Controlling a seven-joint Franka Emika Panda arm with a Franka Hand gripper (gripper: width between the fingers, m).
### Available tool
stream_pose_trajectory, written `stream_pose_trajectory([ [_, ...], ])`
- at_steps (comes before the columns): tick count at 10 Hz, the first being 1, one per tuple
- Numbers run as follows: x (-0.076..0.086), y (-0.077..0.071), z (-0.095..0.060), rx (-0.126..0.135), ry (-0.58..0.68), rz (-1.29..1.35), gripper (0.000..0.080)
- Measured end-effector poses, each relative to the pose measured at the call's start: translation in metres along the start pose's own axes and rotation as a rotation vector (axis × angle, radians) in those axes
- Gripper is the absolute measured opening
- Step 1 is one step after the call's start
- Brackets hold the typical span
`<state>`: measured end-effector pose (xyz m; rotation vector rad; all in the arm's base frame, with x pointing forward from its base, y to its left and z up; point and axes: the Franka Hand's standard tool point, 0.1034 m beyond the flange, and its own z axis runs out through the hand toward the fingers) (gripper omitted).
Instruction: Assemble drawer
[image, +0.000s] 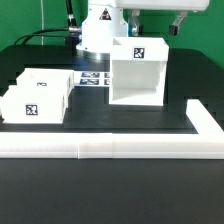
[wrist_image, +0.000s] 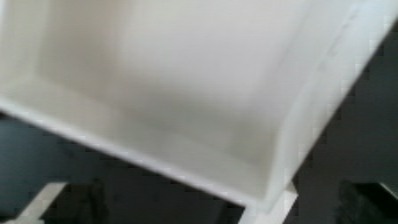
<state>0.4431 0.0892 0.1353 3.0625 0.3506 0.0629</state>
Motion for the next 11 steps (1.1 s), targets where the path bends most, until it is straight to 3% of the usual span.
stream_pose_trajectory([
  [3,-0.017,-0.019,0.014,0.007,-0.02,0.167,0.065],
  [4,-0.021,-0.024,0.021,0.021,0.004,0.179,0.065],
  [6,-0.027,-0.025,0.03,0.038,0.008,0.198,0.065],
  [9,-0.027,-0.025,0.031,0.045,0.003,0.19,0.0621],
  [10,-0.027,-0.025,0.031,0.047,0.003,0.19,0.0442],
  [11,-0.027,-0.025,0.032,0.047,0.001,0.19,0.0442],
])
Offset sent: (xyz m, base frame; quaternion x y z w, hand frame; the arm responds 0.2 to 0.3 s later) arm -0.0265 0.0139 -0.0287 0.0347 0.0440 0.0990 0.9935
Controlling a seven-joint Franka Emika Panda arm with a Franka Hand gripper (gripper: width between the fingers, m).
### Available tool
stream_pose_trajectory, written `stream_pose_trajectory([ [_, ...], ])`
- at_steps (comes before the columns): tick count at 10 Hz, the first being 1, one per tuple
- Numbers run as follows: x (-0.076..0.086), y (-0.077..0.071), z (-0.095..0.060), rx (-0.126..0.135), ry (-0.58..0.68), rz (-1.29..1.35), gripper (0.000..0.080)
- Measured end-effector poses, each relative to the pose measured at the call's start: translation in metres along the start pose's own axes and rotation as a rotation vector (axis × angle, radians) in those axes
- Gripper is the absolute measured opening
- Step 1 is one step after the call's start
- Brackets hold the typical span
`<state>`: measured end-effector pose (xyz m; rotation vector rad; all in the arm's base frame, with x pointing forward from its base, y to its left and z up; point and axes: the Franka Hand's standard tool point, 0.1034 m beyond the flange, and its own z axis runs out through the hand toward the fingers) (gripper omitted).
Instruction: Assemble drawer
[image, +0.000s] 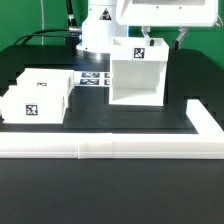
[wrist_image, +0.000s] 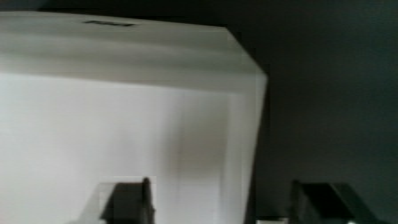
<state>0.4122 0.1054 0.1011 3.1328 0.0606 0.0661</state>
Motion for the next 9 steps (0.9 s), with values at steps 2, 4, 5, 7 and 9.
stream_pose_trajectory([
  [2,0.0,0.0,0.0,0.001,0.0,0.002,0.0082],
  [4,0.0,0.0,0.0,0.002,0.0,0.002,0.0037],
  [5,0.0,0.0,0.0,0.002,0.0,0.002,0.0037],
  [7,0.0,0.0,0.0,0.002,0.0,0.002,0.0037],
  [9,0.012,0.007,0.0,0.017,0.001,-0.039,0.0037],
])
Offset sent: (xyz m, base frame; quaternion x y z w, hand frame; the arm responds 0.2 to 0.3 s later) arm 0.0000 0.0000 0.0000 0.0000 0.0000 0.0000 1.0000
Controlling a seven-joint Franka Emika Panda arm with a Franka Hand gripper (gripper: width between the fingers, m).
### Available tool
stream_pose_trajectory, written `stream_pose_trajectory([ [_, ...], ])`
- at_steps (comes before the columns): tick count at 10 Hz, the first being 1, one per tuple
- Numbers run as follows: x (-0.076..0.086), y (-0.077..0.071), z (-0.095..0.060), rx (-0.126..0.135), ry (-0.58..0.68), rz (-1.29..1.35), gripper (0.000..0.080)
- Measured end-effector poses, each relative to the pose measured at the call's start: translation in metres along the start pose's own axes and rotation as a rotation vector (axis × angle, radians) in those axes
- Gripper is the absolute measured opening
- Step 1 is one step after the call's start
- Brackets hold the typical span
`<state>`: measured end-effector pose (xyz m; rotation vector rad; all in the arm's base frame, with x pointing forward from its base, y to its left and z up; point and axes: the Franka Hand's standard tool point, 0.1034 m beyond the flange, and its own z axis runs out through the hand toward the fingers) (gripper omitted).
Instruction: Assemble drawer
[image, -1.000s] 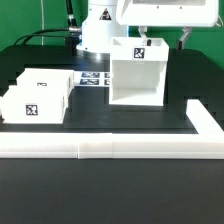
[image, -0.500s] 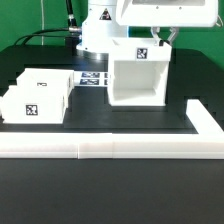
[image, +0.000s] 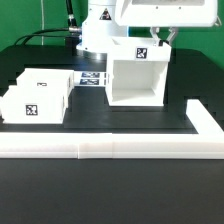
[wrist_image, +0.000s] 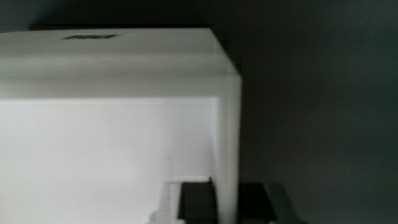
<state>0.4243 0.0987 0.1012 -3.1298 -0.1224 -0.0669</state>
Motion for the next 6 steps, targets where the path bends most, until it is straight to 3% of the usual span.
stream_pose_trajectory([
  [6,0.107,0.014,0.004,0.033,0.082,0.011,0.0038],
])
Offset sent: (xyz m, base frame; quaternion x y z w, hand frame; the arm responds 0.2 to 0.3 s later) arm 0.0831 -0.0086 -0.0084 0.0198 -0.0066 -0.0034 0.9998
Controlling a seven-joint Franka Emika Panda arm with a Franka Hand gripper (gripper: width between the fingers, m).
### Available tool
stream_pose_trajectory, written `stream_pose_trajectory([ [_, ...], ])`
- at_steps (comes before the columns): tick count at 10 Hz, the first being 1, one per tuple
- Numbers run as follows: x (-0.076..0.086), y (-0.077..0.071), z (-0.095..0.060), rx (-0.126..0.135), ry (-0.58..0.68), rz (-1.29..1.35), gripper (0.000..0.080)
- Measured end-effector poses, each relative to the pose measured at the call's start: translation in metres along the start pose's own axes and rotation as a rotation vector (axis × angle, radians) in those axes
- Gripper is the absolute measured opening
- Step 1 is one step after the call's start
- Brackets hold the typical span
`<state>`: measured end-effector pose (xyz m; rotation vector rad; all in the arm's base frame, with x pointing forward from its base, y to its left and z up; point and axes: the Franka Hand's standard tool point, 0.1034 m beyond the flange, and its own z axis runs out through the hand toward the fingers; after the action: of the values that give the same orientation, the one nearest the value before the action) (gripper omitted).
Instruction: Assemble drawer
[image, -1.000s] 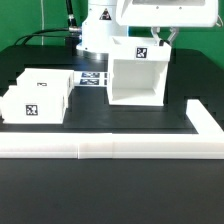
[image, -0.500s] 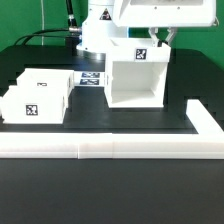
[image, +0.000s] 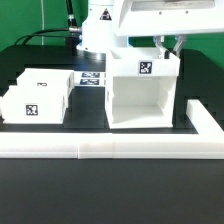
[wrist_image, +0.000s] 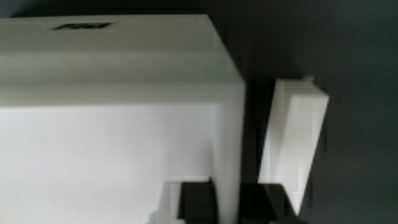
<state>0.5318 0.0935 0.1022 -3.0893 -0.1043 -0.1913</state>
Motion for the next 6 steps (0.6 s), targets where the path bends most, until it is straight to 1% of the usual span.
stream_pose_trajectory([
  [2,0.044,0.006,0.005,0.004,0.052,0.018,0.0038],
  [3,0.05,0.005,0.005,0.006,0.062,0.025,0.0038],
  [5,0.049,0.004,0.004,0.007,0.062,0.032,0.0038],
  [6,0.049,0.003,0.004,0.012,0.062,0.072,0.0038],
])
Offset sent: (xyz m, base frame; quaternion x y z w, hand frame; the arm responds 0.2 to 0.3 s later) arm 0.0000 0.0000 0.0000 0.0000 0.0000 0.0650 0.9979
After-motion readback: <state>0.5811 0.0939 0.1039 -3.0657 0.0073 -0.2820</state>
